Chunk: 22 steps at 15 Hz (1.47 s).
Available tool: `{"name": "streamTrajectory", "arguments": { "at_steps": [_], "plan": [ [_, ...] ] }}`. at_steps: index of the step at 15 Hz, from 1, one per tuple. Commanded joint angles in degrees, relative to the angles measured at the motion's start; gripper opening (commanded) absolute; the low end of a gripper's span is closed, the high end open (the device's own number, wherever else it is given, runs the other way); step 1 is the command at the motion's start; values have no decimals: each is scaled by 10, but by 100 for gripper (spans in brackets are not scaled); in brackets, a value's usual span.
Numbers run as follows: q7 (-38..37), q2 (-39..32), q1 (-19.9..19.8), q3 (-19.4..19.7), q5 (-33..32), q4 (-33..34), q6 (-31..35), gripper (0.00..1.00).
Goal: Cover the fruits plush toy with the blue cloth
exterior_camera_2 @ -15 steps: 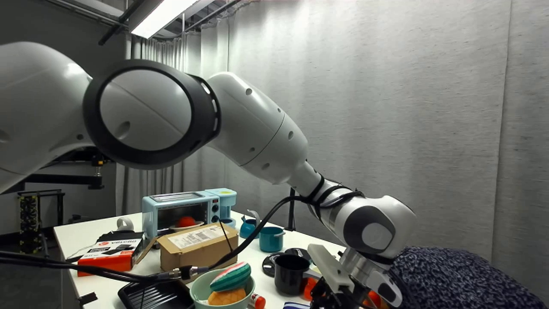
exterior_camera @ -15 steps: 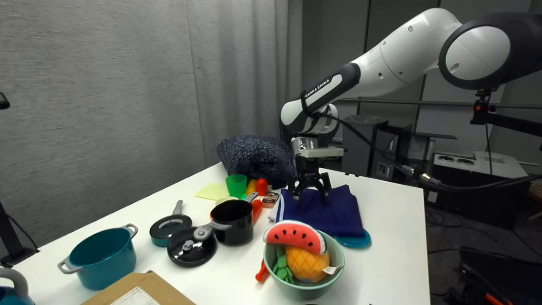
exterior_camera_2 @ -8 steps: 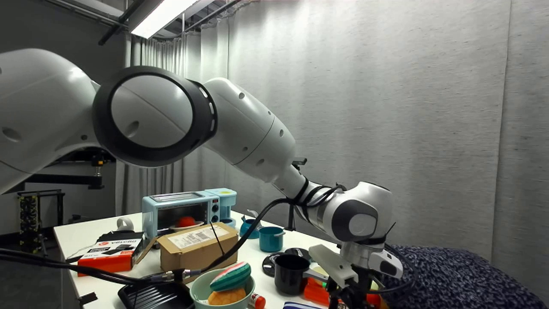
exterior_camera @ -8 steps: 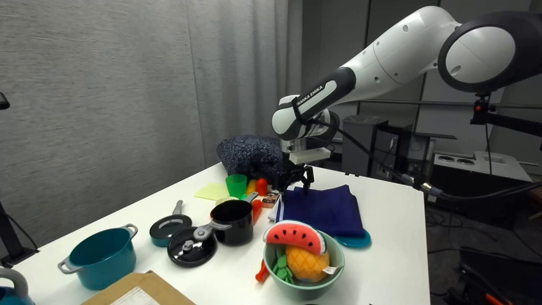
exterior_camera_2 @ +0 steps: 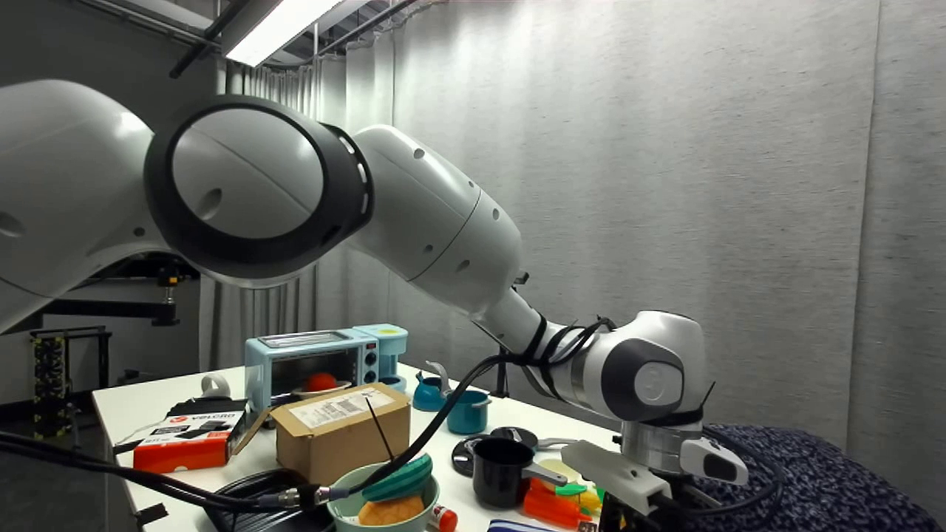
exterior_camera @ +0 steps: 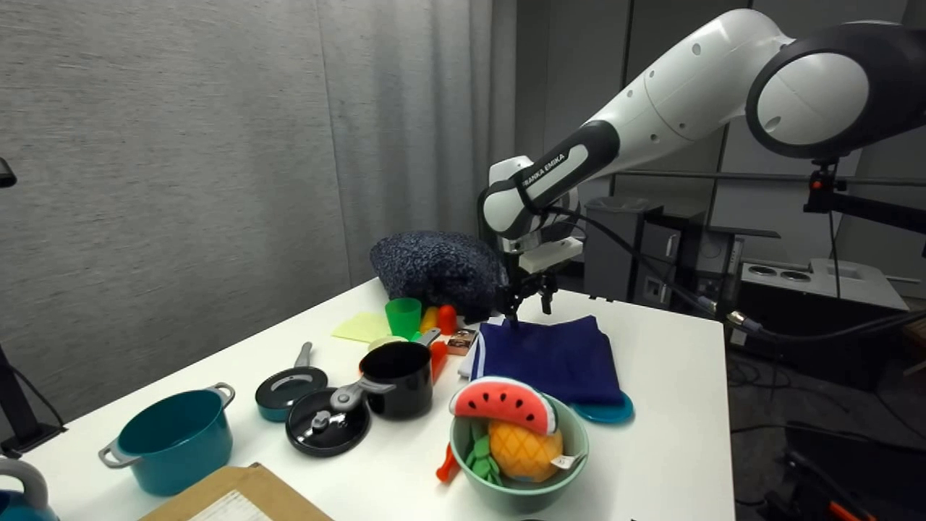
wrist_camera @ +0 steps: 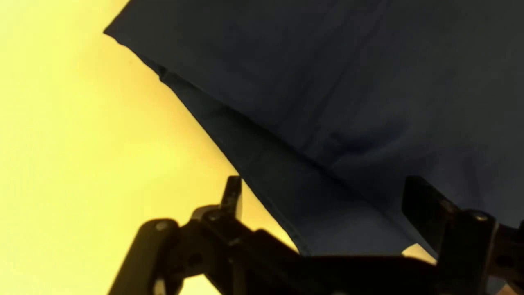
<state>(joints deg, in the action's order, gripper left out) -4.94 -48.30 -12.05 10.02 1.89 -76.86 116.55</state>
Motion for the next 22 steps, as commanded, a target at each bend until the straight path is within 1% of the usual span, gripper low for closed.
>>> {"name": "streamTrajectory", "arguments": {
  "at_steps": [1, 12, 15, 17, 20, 21, 22],
  "plan": [
    [-2, -2, -4, -5, -4, 3, -2, 100],
    [-2, -3, -4, -6, -4, 3, -2, 100],
    [-7, 1, -7, -3, -1, -22, 84, 100],
    [8, -2, -14, -7, 3, -27, 117, 100],
    [72, -26, -29, -43, 15, -1, 81, 100],
    [86, -31, -37, -54, 25, 9, 62, 100],
    [95, -35, -41, -61, 32, 14, 58, 100]
  ]
}}
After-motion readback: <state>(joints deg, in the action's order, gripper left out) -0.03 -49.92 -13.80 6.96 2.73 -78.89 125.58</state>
